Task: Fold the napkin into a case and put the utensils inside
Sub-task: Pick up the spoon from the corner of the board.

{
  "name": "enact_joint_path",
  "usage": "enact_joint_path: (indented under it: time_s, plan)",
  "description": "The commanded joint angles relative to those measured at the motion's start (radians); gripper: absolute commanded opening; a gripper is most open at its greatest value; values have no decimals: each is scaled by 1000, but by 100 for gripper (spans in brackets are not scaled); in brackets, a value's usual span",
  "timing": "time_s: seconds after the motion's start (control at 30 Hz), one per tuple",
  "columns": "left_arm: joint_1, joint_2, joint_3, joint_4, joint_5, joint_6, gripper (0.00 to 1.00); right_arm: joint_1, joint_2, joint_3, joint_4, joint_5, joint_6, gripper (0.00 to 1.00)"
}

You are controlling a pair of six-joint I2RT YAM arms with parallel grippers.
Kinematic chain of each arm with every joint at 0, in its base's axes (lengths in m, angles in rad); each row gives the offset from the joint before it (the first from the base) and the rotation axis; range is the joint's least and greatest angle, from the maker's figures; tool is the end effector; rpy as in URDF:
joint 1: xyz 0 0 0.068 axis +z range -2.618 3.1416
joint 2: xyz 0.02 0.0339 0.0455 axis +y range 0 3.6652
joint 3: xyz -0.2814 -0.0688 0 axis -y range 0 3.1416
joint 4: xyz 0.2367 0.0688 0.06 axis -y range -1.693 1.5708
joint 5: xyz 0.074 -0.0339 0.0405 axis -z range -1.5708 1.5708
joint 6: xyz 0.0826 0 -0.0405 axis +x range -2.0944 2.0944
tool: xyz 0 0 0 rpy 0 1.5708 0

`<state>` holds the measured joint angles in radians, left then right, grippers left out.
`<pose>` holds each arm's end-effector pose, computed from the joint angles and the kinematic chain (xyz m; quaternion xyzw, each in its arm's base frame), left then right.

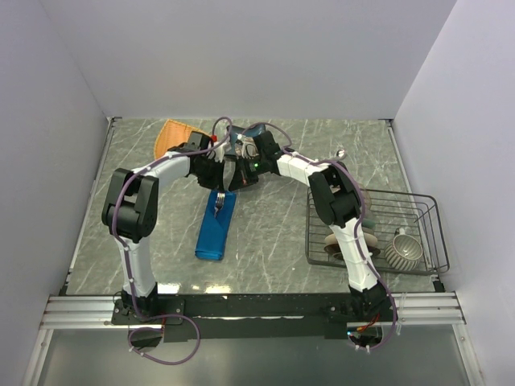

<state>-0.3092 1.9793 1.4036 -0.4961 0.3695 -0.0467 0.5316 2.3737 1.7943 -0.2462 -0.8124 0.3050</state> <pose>0.4055 -0.1609 0.1606 0.1696 0.9384 -0.2182 0.2074 0.4369 0.3265 0.1334 -0.2396 0.8338 0.4721 0.1561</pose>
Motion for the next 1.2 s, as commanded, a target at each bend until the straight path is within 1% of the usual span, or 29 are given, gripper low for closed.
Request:
enact_joint_path:
  time_s: [0.0, 0.1, 0.13, 0.17, 0.2, 0.23, 0.27, 0.33, 0.37, 0.43, 0.47, 0.53, 0.57, 0.63, 0.67, 0.7, 0.77, 0.8, 0.87, 0.93, 1.07, 1.1, 1.13, 1.17]
  plan:
    - [-7, -48, -25, -19, 11, 24, 14, 4, 2, 22, 27, 5, -6, 0]
    - [-7, -66, -23, -16, 17, 21, 21, -2, -13, 40, 22, 9, -7, 0]
    - [-7, -74, -17, -6, 22, 21, 31, -10, -22, 56, 21, 10, -7, 1]
    - [-7, -94, -12, 1, 29, 18, 36, -15, -45, 63, 16, 12, -3, 8]
    - [-7, -105, -6, 7, 31, 18, 40, -24, -60, 71, 13, 10, 2, 11]
    - [-7, -118, 15, 17, 32, 16, 48, -50, -77, 80, 9, 9, 12, 15]
    - [-7, -146, 26, 22, 31, 11, 51, -65, -123, 80, 1, 7, 14, 23]
    - [-5, -177, 50, 39, 28, 10, 59, -125, -174, 82, -16, 10, 14, 32]
    - [-5, -213, 54, 63, 28, 13, 60, -149, -223, 83, -42, 13, 14, 41]
    - [-4, -252, 52, 99, 17, 15, 62, -223, -295, 88, -74, 42, 2, 48]
    - [-2, -288, 49, 131, 11, 16, 63, -248, -321, 86, -109, 68, -9, 56]
    - [4, -321, 37, 166, -6, 13, 64, -298, -393, 68, -145, 125, -58, 61]
    - [7, -350, 31, 201, -10, 8, 64, -350, -418, 60, -181, 197, -79, 66]
    - [19, -372, 21, 218, -21, 2, 66, -407, -468, 31, -214, 261, -133, 72]
    - [22, -382, 21, 225, -23, -1, 66, -460, -479, 24, -246, 319, -157, 75]
    - [30, -385, 26, 220, -23, -2, 66, -485, -485, 20, -264, 372, -199, 75]
    - [38, -389, 31, 212, -27, -7, 66, -527, -492, 10, -301, 429, -224, 76]
    - [45, -387, 31, 206, -26, -5, 66, -573, -489, 11, -310, 470, -237, 76]
    - [51, -387, 28, 202, -27, -7, 66, -591, -449, 33, -352, 530, -283, 75]
    - [59, -379, 28, 192, -35, -8, 66, -602, -397, 66, -367, 622, -262, 75]
    - [70, -369, 38, 172, -59, -8, 66, -584, -346, 71, -335, 715, -163, 73]
    - [73, -370, 38, 169, -66, -10, 66, -570, -329, 95, -343, 792, -80, 69]
    - [74, -372, 37, 168, -67, -9, 66, -538, -283, 117, -363, 900, -58, 61]
    - [76, -372, 35, 166, -72, -8, 66, -536, -260, 138, -404, 941, -41, 59]
